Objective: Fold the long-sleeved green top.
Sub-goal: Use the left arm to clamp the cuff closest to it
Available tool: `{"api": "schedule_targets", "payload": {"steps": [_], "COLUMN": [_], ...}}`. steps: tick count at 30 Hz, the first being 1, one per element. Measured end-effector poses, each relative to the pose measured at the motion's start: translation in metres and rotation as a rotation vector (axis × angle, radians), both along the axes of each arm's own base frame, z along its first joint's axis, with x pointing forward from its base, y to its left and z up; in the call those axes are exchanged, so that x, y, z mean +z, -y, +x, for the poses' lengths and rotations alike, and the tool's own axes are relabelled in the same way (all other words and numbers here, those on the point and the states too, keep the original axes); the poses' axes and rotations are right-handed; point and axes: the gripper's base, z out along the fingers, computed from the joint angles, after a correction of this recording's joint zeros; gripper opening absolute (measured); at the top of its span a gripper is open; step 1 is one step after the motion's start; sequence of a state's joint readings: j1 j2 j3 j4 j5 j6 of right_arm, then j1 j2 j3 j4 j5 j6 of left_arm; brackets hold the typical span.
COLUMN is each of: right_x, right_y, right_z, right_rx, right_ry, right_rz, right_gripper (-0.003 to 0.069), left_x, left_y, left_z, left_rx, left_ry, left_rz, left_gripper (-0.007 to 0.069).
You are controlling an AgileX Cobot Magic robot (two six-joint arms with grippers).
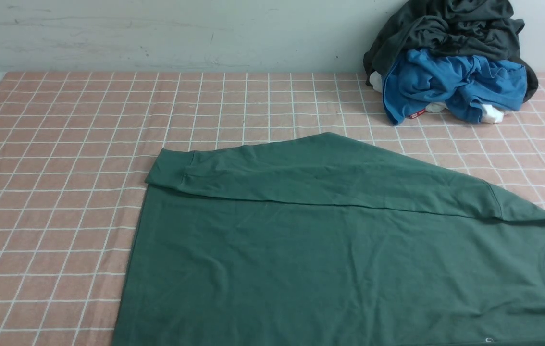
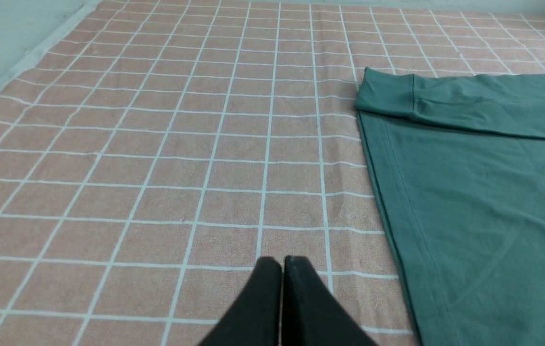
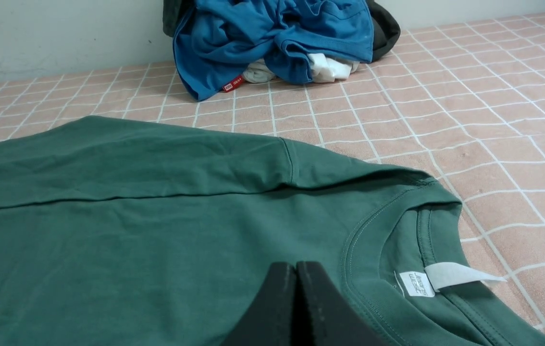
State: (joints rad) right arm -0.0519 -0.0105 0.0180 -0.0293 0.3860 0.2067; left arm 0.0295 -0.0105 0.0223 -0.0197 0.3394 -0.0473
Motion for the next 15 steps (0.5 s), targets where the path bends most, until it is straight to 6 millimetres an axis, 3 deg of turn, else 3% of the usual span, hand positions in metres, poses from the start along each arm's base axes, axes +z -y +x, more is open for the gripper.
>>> {"api": "schedule_targets", "payload": {"steps": [4,8,12,15], "right_x": [0.0,0.002,0.007,0.01], "right_y": [-0.001,-0.005,-0.01,-0.014], "right_z": [0.0,0.001,0.002,0.002], "right_rx": [0.004,0.006,-0.001,0.002], "right_ry": [0.014,0.054,0.096,0.109], "right_rz": [0.055,0.245,0.676,0.945], "right_gripper": [-0.0014,-0.0014,-0.0014,-0.0014], "left_x": [0.001,0.001,0.004,0.005], "left_y": [0.002,0.006,0.013,0.016], "left_z": [0.001,0.001,0.001,0.001], "left_rx": [0.01,0.032,0.06,0.06], "left_ry": [0.018,0.025,0.015,0.011], "left_rz": [-0.105,-0.383,-0.834,-0.971], "left_gripper": [-0.0003,-0.0003,-0.0003,-0.0003]}}
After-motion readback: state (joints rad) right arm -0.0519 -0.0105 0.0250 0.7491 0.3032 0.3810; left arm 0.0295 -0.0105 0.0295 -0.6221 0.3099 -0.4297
